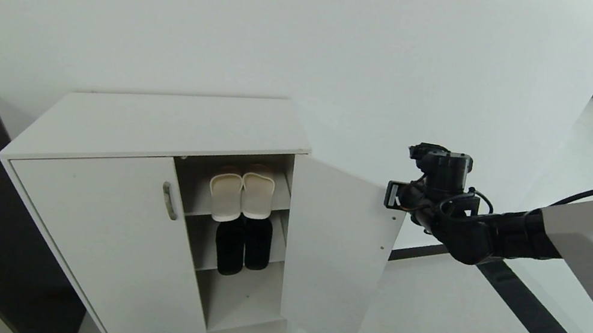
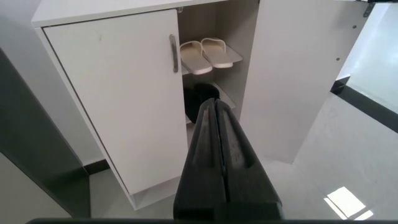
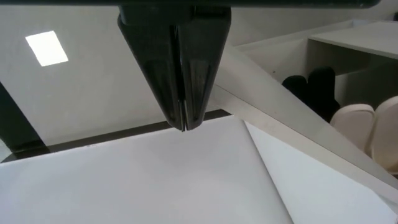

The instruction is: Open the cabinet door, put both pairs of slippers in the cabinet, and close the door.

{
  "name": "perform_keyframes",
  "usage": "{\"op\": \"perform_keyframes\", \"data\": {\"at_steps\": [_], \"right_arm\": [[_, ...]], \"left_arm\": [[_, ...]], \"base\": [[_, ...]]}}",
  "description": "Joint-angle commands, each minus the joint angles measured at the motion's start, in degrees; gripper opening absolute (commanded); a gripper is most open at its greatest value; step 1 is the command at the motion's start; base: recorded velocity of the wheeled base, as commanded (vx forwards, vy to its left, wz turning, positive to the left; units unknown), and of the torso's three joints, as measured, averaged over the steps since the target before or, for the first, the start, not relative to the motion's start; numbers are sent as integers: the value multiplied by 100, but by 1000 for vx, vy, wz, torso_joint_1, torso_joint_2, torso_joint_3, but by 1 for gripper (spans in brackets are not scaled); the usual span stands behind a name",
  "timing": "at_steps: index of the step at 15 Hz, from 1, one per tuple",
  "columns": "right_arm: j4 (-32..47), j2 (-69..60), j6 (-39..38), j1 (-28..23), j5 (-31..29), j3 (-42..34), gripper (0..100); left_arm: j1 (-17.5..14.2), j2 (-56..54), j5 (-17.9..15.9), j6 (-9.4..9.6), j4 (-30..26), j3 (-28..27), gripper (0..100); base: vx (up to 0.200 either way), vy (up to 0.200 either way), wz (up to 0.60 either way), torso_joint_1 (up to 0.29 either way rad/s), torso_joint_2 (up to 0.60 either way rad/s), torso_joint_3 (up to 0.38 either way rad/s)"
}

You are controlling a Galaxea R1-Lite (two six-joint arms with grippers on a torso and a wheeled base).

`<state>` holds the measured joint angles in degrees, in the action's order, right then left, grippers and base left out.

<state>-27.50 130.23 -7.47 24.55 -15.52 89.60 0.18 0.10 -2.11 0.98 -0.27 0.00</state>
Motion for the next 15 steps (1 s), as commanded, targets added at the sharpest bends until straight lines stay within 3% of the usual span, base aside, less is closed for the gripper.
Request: {"op": "perform_keyframes", "data": {"at_steps": [1,5,10,15], "right_arm": [[-1,-68,-9,32,-4,-83,0],[-54,-552,-281,296,-13,-786,0],[-836,-1580,-360,1131,-13,-2562,0],[-976,-2107,-369,1737,-4,-3344,0]], "left_arm": [[-1,-1,0,-1,0,0,0],[-1,-1,0,-1,0,0,0],[-1,-1,0,-1,0,0,0],[-1,-1,0,-1,0,0,0]], "base": [[0,0,0,0,0,0],[0,0,0,0,0,0],[0,0,0,0,0,0],[0,0,0,0,0,0]]}}
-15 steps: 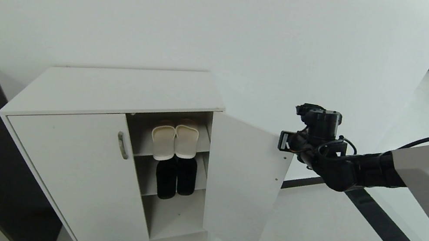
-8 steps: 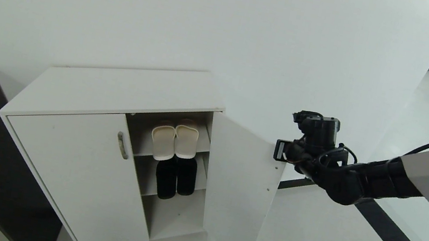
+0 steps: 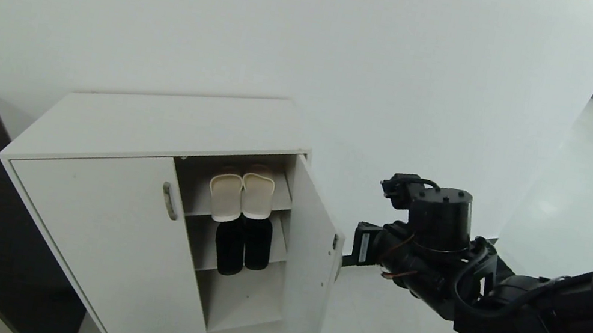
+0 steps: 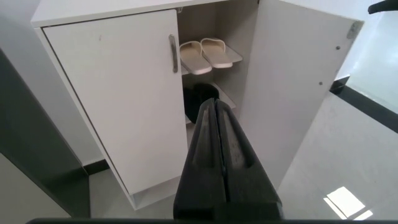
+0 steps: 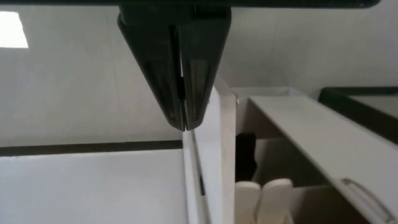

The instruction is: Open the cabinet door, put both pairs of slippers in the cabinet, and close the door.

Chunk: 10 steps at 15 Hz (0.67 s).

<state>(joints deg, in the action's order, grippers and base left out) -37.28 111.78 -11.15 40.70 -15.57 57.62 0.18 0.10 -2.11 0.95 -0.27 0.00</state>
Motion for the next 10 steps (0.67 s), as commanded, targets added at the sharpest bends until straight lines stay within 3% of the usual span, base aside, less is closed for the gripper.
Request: {"op": "perform_keyframes", "data": {"at_steps": [1,9,10], "right_arm": [[-60,-270,26,192,1,-225,0],[-254,-253,395,359,-25,-489,0],[-254,-253,395,377,-25,-489,0]], "left_arm": [[-1,-1,0,2,0,0,0],[-1,-1,0,-7,0,0,0],[-1,-1,0,-7,0,0,0]], "base": [[0,0,0,0,0,0],[0,0,0,0,0,0],[0,0,600,7,2,7]]}}
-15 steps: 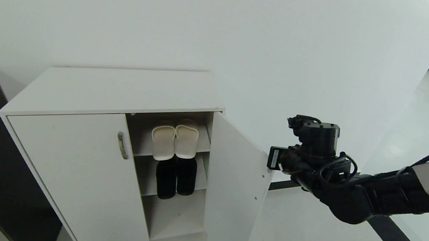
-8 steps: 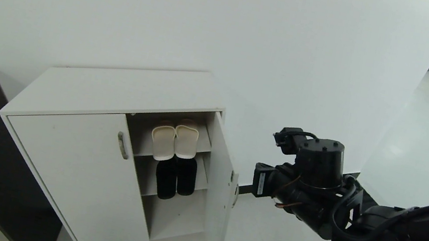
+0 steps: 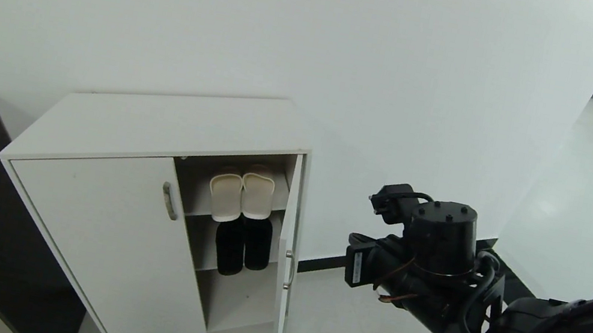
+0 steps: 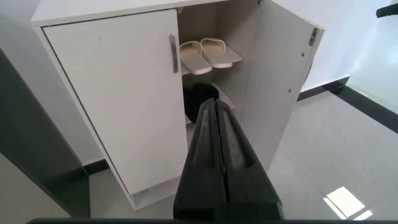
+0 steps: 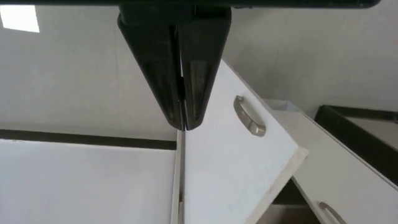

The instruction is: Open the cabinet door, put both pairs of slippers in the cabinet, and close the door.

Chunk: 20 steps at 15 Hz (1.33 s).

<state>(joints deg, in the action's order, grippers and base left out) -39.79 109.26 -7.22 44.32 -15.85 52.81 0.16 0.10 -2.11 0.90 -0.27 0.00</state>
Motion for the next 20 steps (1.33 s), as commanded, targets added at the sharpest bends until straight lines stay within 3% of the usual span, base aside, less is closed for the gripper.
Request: {"op": "perform_keyframes", "data": {"at_steps": [1,8,14,16,20], "right_arm": [[-2,-2,1,24,3,-8,0],[-134,16,-25,15,29,-113,0],[-793,-28,89,-20,-24,-377,0],[-723,-186,493,-205,-305,-447,0],[-99,-397,511,-495,-472,-350,0]], "left_arm": [[2,-1,0,-2,0,0,0],[2,-1,0,6,0,0,0],[2,-1,0,6,0,0,0],[2,-1,0,6,0,0,0],[2,-1,0,-2,0,0,0]], "base": [[0,0,600,-2,2,2],[0,0,600,4,4,3],[0,0,0,0,0,0],[0,0,0,0,0,0],[0,0,0,0,0,0]]}}
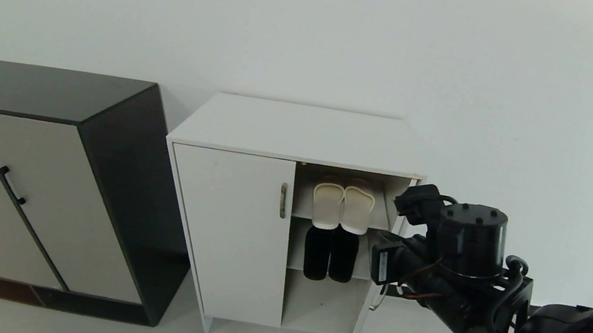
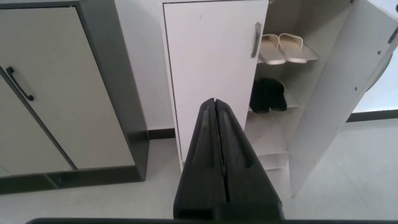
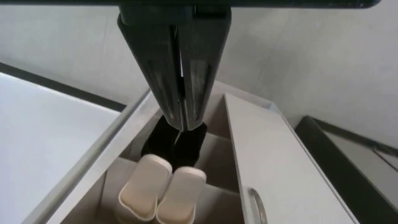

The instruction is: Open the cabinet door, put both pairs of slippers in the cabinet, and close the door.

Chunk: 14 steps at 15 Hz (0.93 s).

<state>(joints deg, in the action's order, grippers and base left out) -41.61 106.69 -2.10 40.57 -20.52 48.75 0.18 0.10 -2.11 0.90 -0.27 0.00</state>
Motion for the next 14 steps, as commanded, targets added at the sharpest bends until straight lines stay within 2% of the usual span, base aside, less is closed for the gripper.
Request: {"op": "perform_keyframes", "data": {"at_steps": [1,8,14], "right_arm": [[311,-245,-1,-163,-5,82,0],[1164,-474,-1,-357,-128,179,0],[1164,89,-19,-427,-119,267,0]], "left_arm": [[-1,-1,0,-2,0,0,0],[-1,-1,0,-2,0,0,0],[-1,-1,0,-2,0,0,0]], "base": [[0,0,0,0,0,0],[0,0,0,0,0,0],[0,0,0,0,0,0]]}}
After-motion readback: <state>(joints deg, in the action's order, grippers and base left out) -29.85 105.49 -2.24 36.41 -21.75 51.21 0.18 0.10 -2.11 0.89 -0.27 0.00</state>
